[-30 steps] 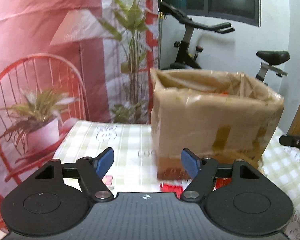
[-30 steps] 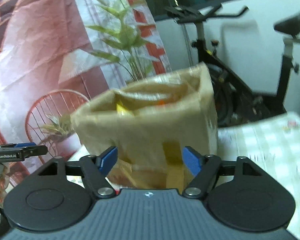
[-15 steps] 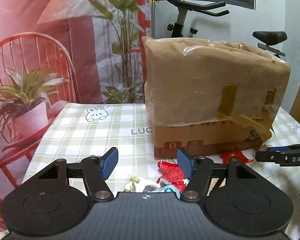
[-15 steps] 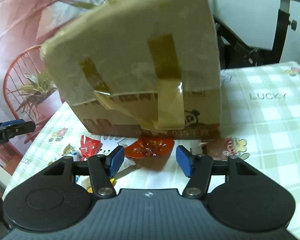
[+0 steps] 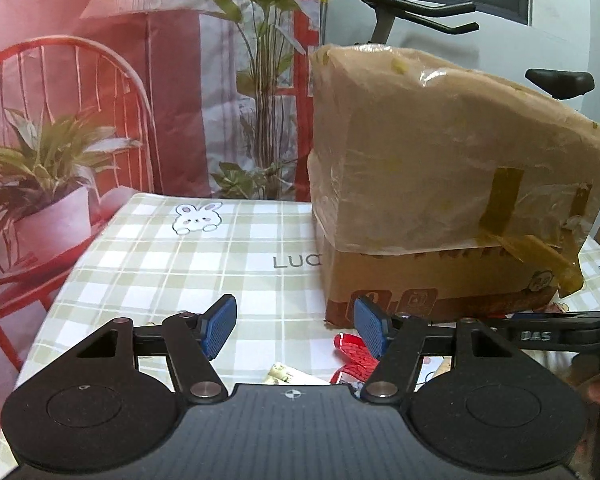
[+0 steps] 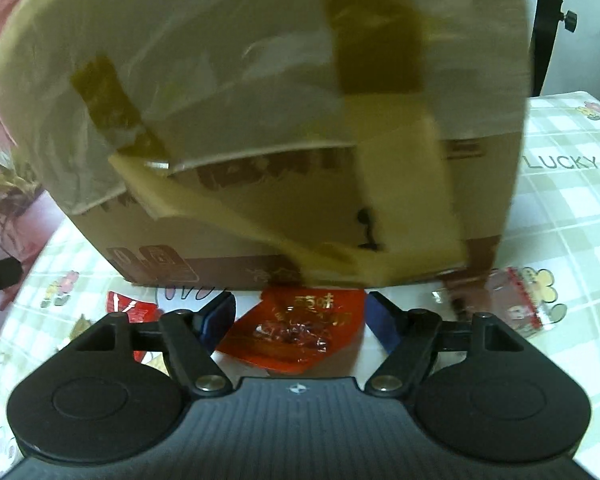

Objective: Organize snacks
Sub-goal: 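Move both open tools back to the small snacks in front of the box, then grasp the blue-dotted white packet with left tool while right tool grasps the red candy stick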

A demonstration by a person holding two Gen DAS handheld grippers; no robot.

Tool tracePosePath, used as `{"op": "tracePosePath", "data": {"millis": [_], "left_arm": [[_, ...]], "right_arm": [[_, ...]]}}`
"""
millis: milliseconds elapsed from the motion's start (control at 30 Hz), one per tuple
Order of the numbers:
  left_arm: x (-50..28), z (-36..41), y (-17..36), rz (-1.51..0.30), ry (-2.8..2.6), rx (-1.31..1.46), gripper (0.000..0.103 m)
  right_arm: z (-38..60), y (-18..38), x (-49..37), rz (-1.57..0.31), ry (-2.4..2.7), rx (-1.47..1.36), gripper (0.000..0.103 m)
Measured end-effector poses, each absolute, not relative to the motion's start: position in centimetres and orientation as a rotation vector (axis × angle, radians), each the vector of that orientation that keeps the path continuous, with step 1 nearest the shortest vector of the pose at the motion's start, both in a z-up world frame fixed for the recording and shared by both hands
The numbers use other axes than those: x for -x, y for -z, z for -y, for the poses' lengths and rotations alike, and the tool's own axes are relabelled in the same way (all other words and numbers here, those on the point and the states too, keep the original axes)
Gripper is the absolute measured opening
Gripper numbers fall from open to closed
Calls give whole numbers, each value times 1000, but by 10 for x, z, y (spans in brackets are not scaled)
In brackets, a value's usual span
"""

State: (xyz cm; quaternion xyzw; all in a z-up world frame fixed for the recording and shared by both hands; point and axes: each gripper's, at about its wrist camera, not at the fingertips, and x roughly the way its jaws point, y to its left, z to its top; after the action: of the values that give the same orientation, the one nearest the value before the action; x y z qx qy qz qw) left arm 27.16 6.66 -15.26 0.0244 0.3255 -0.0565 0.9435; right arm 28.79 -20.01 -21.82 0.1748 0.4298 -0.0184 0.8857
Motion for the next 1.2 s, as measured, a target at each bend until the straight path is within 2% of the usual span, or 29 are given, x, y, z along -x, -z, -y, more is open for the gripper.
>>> {"op": "tracePosePath", "data": {"millis": [133, 233, 367, 467, 600, 800, 1200], "left_arm": [[-272, -65, 158, -677, 129, -48, 68], [-271, -64, 160, -686, 142, -47, 68], [-269, -64, 162, -689, 149, -35, 68], [-267, -63, 165, -698, 158, -31, 68], [-263, -58, 168, -708, 175, -39, 68], [-254, -52, 172, -718, 182, -34, 68], [-245, -46, 173, -728, 210, -38, 68]], "right_arm": [[189, 221, -293, -895, 70, -291, 80], [183, 223, -294, -903, 72, -228, 80], [181, 224, -285, -903, 46, -136, 68], [190, 223, -270, -897, 6, -135, 67], [190, 222, -249, -888, -60, -57, 69], [200, 212, -220, -846, -88, -135, 75], [196, 212, -225, -876, -97, -105, 75]]}}
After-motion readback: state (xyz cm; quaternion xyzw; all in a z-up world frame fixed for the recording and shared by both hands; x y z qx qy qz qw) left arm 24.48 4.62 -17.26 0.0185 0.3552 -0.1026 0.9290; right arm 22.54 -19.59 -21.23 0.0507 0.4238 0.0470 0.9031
